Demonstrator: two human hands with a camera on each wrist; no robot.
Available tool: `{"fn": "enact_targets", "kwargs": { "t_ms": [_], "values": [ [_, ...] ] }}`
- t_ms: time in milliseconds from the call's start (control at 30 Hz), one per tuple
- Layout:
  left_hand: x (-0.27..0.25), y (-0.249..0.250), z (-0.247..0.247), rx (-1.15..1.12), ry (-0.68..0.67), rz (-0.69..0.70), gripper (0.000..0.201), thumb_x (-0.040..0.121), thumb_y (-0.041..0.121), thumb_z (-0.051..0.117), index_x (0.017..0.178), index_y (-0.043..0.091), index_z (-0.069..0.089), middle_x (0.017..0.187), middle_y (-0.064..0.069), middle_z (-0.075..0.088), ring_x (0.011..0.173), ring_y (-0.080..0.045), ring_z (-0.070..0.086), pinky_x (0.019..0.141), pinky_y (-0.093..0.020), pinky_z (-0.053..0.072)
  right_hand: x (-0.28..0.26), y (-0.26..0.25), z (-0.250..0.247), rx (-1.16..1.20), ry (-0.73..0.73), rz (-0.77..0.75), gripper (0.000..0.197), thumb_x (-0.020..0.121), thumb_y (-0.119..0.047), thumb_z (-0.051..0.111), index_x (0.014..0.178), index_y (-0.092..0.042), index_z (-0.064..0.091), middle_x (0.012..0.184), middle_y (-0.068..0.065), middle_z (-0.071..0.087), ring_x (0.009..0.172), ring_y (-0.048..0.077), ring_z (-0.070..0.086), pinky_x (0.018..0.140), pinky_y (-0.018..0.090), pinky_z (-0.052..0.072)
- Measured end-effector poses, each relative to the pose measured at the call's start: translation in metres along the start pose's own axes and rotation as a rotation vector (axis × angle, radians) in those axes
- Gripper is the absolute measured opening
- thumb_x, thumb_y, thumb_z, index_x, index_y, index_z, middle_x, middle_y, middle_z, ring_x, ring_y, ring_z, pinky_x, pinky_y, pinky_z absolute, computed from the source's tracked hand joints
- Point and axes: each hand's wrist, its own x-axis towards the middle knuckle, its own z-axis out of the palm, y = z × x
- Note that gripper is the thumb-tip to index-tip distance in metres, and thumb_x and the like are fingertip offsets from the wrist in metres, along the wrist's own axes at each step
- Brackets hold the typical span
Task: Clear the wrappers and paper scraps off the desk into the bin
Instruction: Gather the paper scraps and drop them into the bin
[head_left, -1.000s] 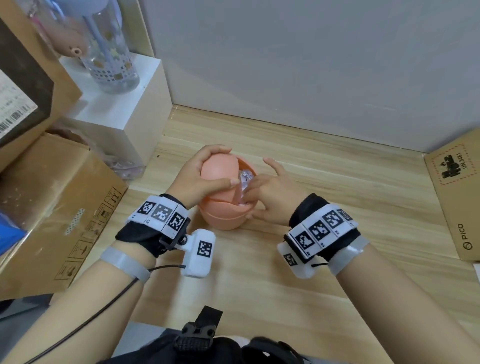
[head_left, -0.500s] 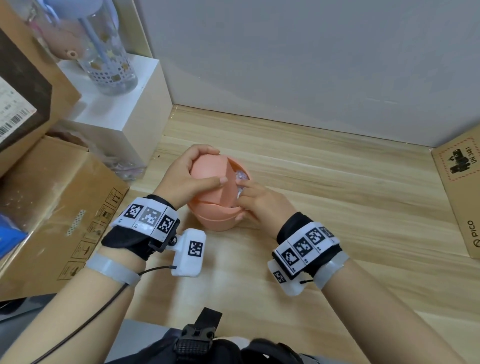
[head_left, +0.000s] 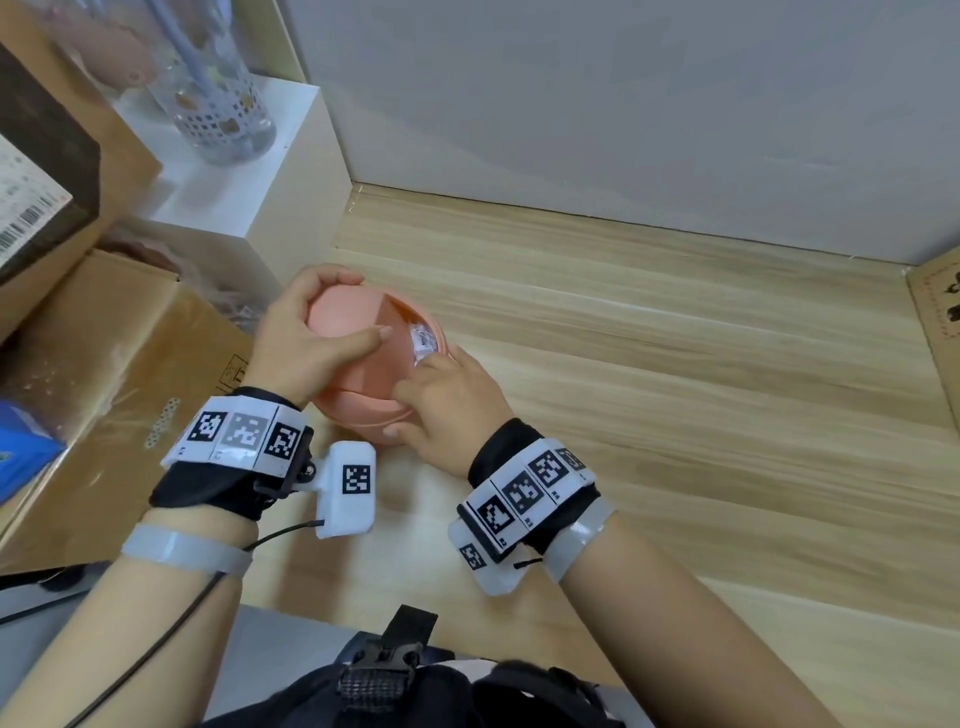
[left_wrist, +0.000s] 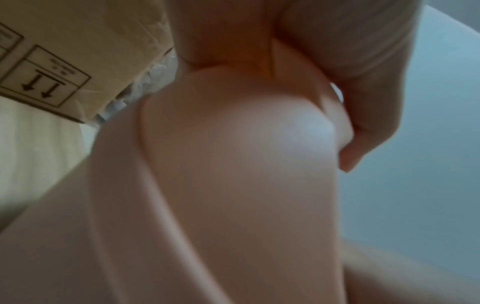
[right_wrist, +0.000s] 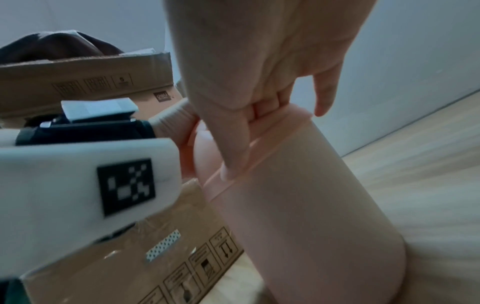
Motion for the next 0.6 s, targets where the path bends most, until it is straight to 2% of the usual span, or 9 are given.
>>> {"fn": "enact_targets", "kwargs": {
  "t_ms": [67, 167, 200, 267, 300, 400, 467, 533, 600],
  "values": [
    [-0.002, 0.0, 0.002, -0.019, -0.007, -0.002, 0.042, 0.058, 0.025, 0.073, 0.093, 0.038, 0.054, 0.101, 0.023, 0.056, 0.087, 0.024, 0.049, 0.082, 0.0, 0.037, 0.001, 0.002, -0.008, -0.029, 0.035, -0.023, 0.028, 0.081, -0.04, 0.059, 0.089, -0.014, 0.066, 0.095, 0.005, 0.066, 0.103, 0.025, 0.053, 0.1, 0.037, 0.024],
    [-0.003, -0.002, 0.008, -0.056, -0.006, -0.011, 0.043, 0.058, 0.03, 0.074, 0.097, 0.034, 0.056, 0.102, 0.022, 0.056, 0.089, 0.022, 0.049, 0.083, -0.001, 0.037, -0.01, 0.014, -0.012, 0.028, 0.278, -0.071, 0.024, 0.061, -0.031, 0.077, 0.072, -0.015, 0.064, 0.079, 0.003, 0.066, 0.077, 0.024, 0.062, 0.079, 0.031, 0.025],
    [-0.003, -0.002, 0.012, -0.066, -0.004, -0.024, 0.046, 0.056, 0.036, 0.074, 0.098, 0.034, 0.056, 0.104, 0.02, 0.056, 0.093, 0.018, 0.05, 0.084, -0.003, 0.038, -0.014, 0.021, -0.013, 0.016, 0.325, -0.073, 0.026, 0.057, -0.031, 0.079, 0.071, -0.016, 0.063, 0.077, 0.0, 0.065, 0.074, 0.022, 0.063, 0.077, 0.03, 0.025],
    [-0.003, -0.001, 0.02, -0.078, -0.016, -0.045, 0.051, 0.052, 0.047, 0.071, 0.099, 0.036, 0.056, 0.109, 0.016, 0.056, 0.101, 0.006, 0.05, 0.087, -0.009, 0.039, -0.019, 0.032, -0.014, -0.026, 0.317, -0.054, 0.025, 0.058, -0.033, 0.079, 0.07, -0.018, 0.063, 0.076, -0.003, 0.066, 0.079, 0.02, 0.065, 0.085, 0.033, 0.023],
    [-0.003, 0.001, 0.023, -0.087, -0.028, -0.052, 0.052, 0.051, 0.048, 0.069, 0.1, 0.036, 0.056, 0.11, 0.017, 0.055, 0.102, 0.003, 0.049, 0.086, -0.008, 0.038, -0.021, 0.035, -0.016, -0.053, 0.292, -0.052, 0.023, 0.06, -0.035, 0.077, 0.069, -0.019, 0.064, 0.077, -0.003, 0.068, 0.085, 0.019, 0.066, 0.089, 0.034, 0.021],
    [-0.002, 0.005, 0.03, -0.104, -0.046, -0.045, 0.053, 0.059, 0.037, 0.07, 0.109, 0.03, 0.058, 0.111, 0.016, 0.053, 0.101, 0.007, 0.047, 0.081, 0.002, 0.036, -0.024, 0.038, -0.02, -0.104, 0.222, -0.084, 0.02, 0.061, -0.037, 0.074, 0.07, -0.02, 0.068, 0.077, -0.004, 0.072, 0.099, 0.017, 0.066, 0.096, 0.037, 0.015],
    [-0.002, 0.006, 0.03, -0.098, -0.059, -0.04, 0.055, 0.062, 0.031, 0.069, 0.116, 0.026, 0.058, 0.113, 0.017, 0.052, 0.102, 0.007, 0.047, 0.082, 0.004, 0.033, -0.025, 0.039, -0.021, -0.101, 0.211, -0.11, 0.02, 0.06, -0.034, 0.076, 0.073, -0.02, 0.068, 0.077, -0.006, 0.072, 0.102, 0.016, 0.065, 0.097, 0.038, 0.014],
    [-0.002, 0.006, 0.029, -0.102, -0.09, -0.056, 0.056, 0.063, 0.032, 0.068, 0.118, 0.028, 0.057, 0.117, 0.017, 0.051, 0.106, 0.003, 0.046, 0.084, 0.003, 0.034, -0.028, 0.042, -0.02, -0.085, 0.21, -0.14, 0.024, 0.056, -0.026, 0.081, 0.075, -0.019, 0.068, 0.08, -0.004, 0.072, 0.103, 0.018, 0.065, 0.099, 0.038, 0.019],
    [-0.003, 0.008, 0.031, -0.101, -0.117, -0.059, 0.058, 0.062, 0.033, 0.068, 0.119, 0.028, 0.057, 0.12, 0.014, 0.051, 0.106, 0.004, 0.047, 0.084, 0.002, 0.034, -0.032, 0.045, -0.016, -0.06, 0.216, -0.157, 0.029, 0.052, -0.017, 0.084, 0.075, -0.015, 0.068, 0.083, 0.003, 0.071, 0.101, 0.023, 0.066, 0.1, 0.042, 0.036]
  ]
}}
